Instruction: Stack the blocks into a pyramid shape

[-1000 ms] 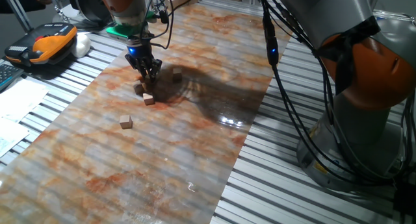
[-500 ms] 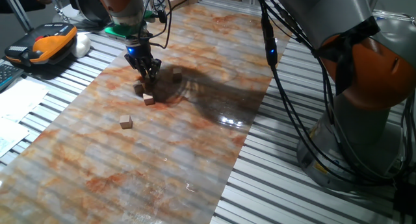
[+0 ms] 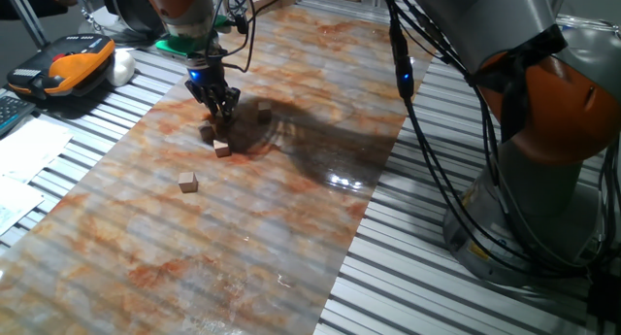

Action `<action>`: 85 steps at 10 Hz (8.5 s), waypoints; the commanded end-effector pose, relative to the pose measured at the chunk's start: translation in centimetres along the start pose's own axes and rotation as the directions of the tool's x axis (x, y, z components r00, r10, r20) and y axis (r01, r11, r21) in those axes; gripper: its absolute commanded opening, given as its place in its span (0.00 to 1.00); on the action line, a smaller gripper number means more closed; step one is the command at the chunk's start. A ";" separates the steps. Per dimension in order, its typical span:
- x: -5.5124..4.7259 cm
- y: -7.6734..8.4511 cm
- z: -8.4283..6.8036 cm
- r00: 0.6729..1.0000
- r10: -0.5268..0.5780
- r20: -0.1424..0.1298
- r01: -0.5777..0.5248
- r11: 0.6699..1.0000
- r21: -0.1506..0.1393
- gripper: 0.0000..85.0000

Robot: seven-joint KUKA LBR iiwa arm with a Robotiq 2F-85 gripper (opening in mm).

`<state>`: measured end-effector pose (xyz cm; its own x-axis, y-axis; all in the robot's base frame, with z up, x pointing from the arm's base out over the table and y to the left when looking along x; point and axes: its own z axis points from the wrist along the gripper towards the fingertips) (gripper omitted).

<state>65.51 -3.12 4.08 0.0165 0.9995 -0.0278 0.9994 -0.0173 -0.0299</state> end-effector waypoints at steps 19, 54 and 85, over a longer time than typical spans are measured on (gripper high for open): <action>-0.2 0.1 0.4 1.000 -0.016 -0.008 0.016 1.000 -0.012 0.40; 2.8 1.5 -2.2 0.971 0.232 -0.048 -0.231 0.972 0.040 0.60; 4.3 1.4 -1.7 0.922 0.384 0.055 -0.386 0.891 0.239 0.60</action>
<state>67.00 1.21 5.57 0.4064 0.9093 -0.0898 0.8736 -0.4155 -0.2534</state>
